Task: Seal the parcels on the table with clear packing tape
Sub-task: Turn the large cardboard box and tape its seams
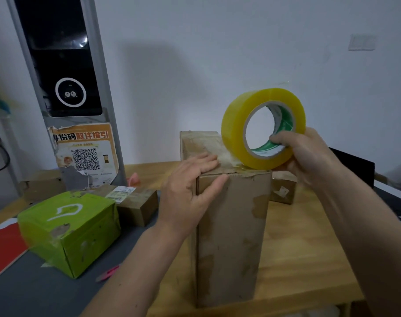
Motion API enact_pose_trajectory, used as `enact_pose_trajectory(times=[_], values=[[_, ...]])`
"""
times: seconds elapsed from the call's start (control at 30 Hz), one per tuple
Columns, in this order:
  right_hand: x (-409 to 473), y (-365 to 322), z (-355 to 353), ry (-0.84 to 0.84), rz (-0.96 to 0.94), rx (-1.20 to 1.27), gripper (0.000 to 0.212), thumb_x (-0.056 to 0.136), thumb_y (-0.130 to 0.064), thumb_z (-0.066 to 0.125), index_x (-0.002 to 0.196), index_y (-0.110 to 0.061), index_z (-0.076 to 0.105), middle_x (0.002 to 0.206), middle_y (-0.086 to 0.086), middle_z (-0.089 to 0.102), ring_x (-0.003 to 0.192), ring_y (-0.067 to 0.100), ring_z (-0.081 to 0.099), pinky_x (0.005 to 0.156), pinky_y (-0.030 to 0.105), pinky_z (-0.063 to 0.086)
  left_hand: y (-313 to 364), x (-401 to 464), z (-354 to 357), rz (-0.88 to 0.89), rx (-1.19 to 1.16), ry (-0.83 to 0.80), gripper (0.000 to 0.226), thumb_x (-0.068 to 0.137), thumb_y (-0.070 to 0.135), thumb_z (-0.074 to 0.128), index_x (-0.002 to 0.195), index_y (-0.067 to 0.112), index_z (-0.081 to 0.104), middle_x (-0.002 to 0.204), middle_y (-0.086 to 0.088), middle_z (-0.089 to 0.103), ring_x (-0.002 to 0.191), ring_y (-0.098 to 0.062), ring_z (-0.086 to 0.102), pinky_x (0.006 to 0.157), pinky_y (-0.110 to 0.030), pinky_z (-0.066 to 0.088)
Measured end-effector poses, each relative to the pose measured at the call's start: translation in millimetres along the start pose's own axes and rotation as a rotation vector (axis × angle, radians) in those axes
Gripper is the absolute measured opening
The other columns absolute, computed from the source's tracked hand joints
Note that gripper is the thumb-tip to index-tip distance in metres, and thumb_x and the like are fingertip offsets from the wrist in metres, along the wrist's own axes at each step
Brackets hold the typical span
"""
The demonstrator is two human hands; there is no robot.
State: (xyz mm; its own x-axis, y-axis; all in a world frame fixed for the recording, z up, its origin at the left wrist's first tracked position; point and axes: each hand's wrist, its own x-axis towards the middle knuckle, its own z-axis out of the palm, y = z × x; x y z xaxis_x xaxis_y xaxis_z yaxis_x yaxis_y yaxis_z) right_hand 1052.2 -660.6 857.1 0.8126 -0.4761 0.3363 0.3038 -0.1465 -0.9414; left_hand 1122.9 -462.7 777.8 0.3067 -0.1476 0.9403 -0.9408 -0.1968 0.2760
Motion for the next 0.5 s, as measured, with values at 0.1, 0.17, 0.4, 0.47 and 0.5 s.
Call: enact_pose_trajectory(times=[0.1, 0.17, 0.4, 0.47, 0.5], values=[[3.2, -0.7, -8.0, -0.006, 0.056, 0.101, 0.018, 0.093, -0.001, 0.051, 0.109, -0.005, 0.059, 0.094, 0.018, 0.068, 0.08, 0.029, 0.069, 0.053, 0.039, 0.057, -1.8, 4.1, -2.4, 0.043, 0.005, -0.033, 0.035, 0.084, 0.037, 0.068, 0.104, 0.009, 0.076, 0.111, 0.004, 0.07, 0.113, 0.0, 0.061, 0.101, -0.01, 0.042], [1.7, 3.7, -6.3, 0.014, 0.065, 0.139, 0.02, 0.093, -0.004, 0.053, 0.113, -0.006, 0.059, 0.097, 0.017, 0.068, 0.082, 0.027, 0.068, 0.053, 0.036, 0.056, -4.7, 4.7, -4.2, 0.051, 0.001, -0.042, 0.036, 0.085, 0.038, 0.069, 0.103, 0.008, 0.076, 0.11, 0.0, 0.072, 0.112, -0.01, 0.066, 0.101, -0.024, 0.05], [-8.8, 20.7, 11.7, 0.125, 0.085, 0.226, 0.014, 0.088, -0.009, 0.06, 0.101, -0.012, 0.064, 0.078, 0.004, 0.069, 0.07, 0.017, 0.064, 0.061, 0.031, 0.052, 10.3, 13.5, -5.9, 0.148, 0.067, -0.143, 0.028, 0.087, 0.029, 0.062, 0.104, 0.012, 0.078, 0.105, 0.005, 0.074, 0.101, -0.005, 0.067, 0.093, -0.021, 0.053], [-14.6, 24.1, 17.7, 0.126, 0.094, 0.23, 0.009, 0.089, -0.017, 0.064, 0.097, -0.015, 0.065, 0.07, -0.003, 0.068, 0.067, 0.012, 0.062, 0.057, 0.027, 0.046, 21.2, 23.1, -6.9, 0.055, 0.14, -0.247, 0.032, 0.086, 0.039, 0.056, 0.099, 0.022, 0.08, 0.096, 0.012, 0.076, 0.089, -0.01, 0.065, 0.078, -0.026, 0.054], [-17.9, 24.7, 20.6, 0.117, 0.094, 0.209, 0.008, 0.089, -0.021, 0.064, 0.095, -0.017, 0.066, 0.071, -0.004, 0.068, 0.069, 0.012, 0.063, 0.059, 0.027, 0.046, 25.2, 28.8, -8.1, 0.001, 0.17, -0.317, 0.035, 0.085, 0.045, 0.053, 0.095, 0.026, 0.081, 0.09, 0.016, 0.075, 0.084, -0.013, 0.061, 0.073, -0.031, 0.053]])
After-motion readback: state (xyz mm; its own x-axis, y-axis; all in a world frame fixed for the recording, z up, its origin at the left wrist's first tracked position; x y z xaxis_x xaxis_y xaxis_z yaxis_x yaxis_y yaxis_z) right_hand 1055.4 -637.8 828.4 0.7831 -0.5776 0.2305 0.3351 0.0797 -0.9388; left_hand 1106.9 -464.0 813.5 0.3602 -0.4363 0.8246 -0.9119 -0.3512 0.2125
